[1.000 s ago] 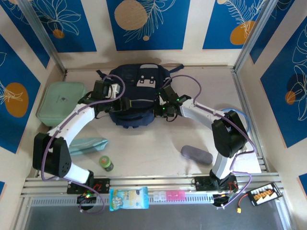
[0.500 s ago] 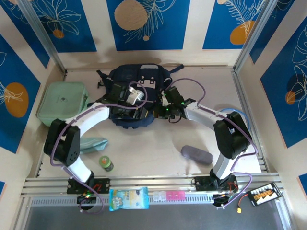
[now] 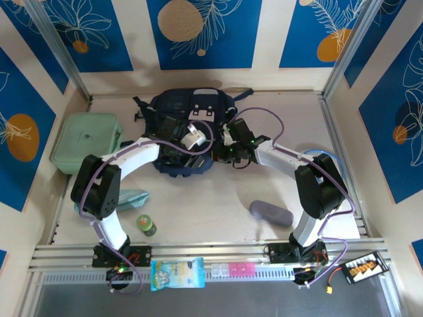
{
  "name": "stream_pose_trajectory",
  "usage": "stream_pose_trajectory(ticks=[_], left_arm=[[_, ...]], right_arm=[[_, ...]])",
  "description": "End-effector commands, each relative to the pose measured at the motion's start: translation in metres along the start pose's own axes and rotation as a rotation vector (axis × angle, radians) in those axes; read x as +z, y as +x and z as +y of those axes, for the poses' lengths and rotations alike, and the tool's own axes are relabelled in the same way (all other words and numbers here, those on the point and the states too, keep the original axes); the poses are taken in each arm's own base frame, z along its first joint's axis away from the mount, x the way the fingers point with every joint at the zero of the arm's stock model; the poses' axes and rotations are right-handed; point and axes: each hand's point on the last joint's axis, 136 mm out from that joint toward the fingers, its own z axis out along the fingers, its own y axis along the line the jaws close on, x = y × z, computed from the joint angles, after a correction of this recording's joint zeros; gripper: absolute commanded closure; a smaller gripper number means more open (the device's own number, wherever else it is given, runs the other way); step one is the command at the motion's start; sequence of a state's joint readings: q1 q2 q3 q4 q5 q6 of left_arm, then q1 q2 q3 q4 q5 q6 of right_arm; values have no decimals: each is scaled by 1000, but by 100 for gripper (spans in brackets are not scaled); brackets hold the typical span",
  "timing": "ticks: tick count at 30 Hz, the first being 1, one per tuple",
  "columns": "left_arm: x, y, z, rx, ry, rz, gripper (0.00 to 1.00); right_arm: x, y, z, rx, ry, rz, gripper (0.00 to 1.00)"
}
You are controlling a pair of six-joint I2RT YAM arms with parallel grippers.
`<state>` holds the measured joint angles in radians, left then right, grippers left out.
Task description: Pack the student bag
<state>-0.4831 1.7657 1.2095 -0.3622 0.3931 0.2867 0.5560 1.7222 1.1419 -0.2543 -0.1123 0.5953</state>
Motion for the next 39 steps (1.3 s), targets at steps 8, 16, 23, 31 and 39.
stream_pose_trajectory(ticks=[8,16,23,31,39], left_arm=[[-15,-11,-5,95,-4,-18,74],[-34,-12,-17,105,22,-32,96],[-48,-15,-27,126,44,-51,99],[-60,-26,-42,105,93,-119,100],[-61,-25,-43,91,94,-111,100]], right_arm=[[-5,-4,-12,-13,22,-14,99],[-9,-38,-32,-17,-27,-34,95],[-11,-66,-56,-67,35,-39,88],[-8,-106,-84,8,155,-102,92],[-2,-127,-101,153,250,-118,90]])
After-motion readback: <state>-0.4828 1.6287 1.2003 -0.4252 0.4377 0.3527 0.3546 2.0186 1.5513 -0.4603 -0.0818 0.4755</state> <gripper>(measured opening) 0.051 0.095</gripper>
